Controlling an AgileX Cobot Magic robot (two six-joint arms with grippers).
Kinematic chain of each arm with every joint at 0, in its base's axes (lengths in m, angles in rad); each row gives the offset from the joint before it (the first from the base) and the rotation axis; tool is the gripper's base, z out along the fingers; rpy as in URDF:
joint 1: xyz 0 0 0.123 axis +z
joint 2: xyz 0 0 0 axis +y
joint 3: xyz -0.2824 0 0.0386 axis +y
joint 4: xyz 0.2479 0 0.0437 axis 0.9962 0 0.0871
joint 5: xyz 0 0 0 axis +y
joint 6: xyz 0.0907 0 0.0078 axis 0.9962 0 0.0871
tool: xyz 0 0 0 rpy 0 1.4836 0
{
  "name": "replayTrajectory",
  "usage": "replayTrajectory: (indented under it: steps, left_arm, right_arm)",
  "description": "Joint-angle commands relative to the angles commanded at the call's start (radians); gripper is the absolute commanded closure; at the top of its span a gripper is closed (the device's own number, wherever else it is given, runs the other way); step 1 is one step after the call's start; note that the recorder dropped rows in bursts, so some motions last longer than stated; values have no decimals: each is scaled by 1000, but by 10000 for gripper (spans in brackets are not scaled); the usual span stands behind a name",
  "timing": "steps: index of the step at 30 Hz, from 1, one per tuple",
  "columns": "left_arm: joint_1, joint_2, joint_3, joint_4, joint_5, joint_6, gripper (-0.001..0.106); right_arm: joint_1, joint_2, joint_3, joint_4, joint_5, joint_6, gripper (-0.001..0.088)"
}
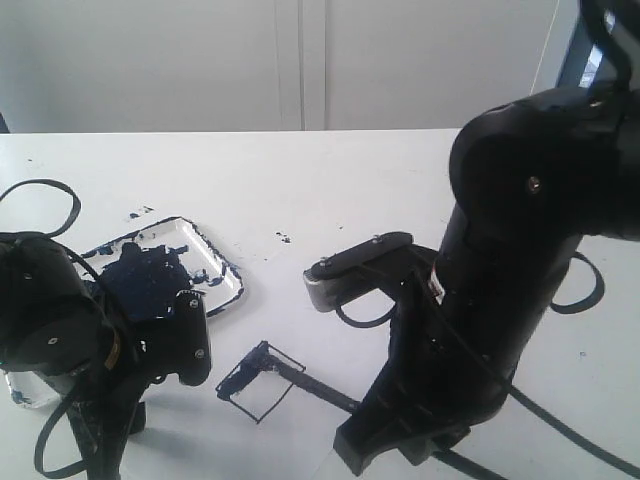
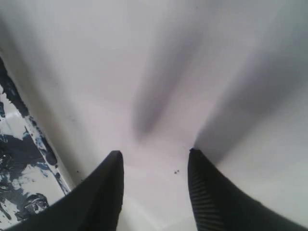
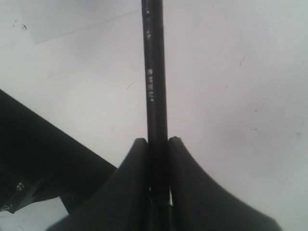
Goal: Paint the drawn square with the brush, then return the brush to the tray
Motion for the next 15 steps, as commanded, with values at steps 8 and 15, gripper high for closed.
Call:
replayTrajectory:
  steps: [8,15]
  left_arm:
    - [0,0,0,0,0,0,570]
    - [0,0,0,0,-4,-4,570]
  right_arm:
    - [0,-7,0,-6,27,0,868]
    - [0,-7,0,-12,87,0,868]
